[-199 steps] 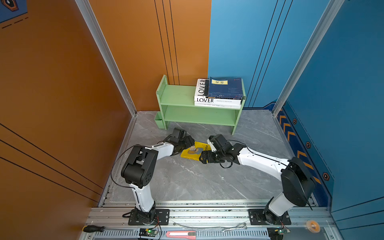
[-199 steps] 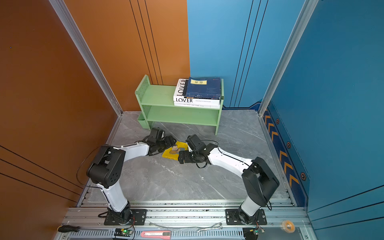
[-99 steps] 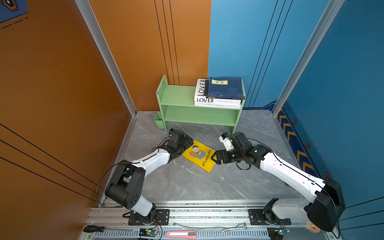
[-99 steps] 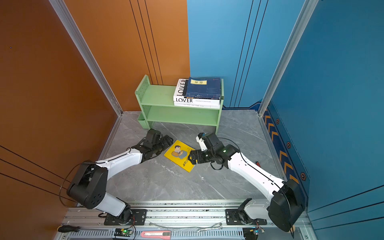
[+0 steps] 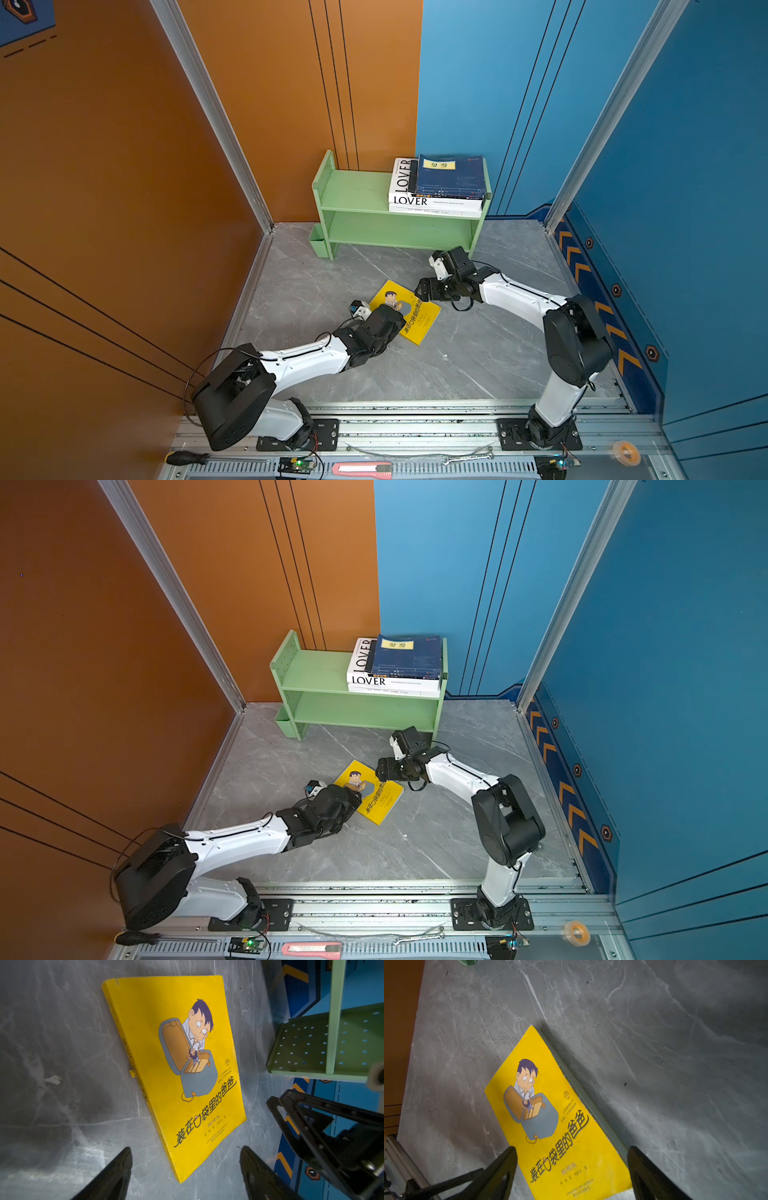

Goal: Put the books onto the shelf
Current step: 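Grasp the yellow book's edge with the left gripper while the right pins it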

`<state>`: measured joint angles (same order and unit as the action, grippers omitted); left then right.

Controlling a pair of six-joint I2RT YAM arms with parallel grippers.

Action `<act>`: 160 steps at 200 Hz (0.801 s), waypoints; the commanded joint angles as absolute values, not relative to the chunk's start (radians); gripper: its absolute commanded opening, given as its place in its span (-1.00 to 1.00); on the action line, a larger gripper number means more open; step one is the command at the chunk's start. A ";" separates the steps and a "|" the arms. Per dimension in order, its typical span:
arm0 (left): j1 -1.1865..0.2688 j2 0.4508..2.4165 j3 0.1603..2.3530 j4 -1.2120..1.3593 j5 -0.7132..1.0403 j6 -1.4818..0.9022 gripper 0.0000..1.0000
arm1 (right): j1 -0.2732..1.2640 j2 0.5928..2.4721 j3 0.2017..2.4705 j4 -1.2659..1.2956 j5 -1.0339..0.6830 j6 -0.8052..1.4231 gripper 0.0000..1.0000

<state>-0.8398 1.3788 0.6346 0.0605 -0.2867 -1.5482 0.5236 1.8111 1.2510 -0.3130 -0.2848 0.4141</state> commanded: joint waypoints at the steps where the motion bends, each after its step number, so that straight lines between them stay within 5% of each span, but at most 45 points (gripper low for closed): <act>1: -0.855 1.426 0.628 0.119 -0.351 -1.636 0.64 | 0.522 1.872 1.313 -0.296 -0.283 0.387 0.70; 129: -0.900 1.613 0.621 0.242 -0.378 -1.732 0.61 | 0.613 2.044 1.379 -0.349 -0.376 0.364 0.28; 160: -0.881 1.637 0.573 0.464 -0.355 -1.639 0.60 | 0.618 2.068 1.402 -0.372 -0.403 0.360 0.25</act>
<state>-0.8963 1.5845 0.6186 0.2985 -0.3901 -1.7096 0.5888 2.0407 1.3788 -0.3058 -0.3180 0.3706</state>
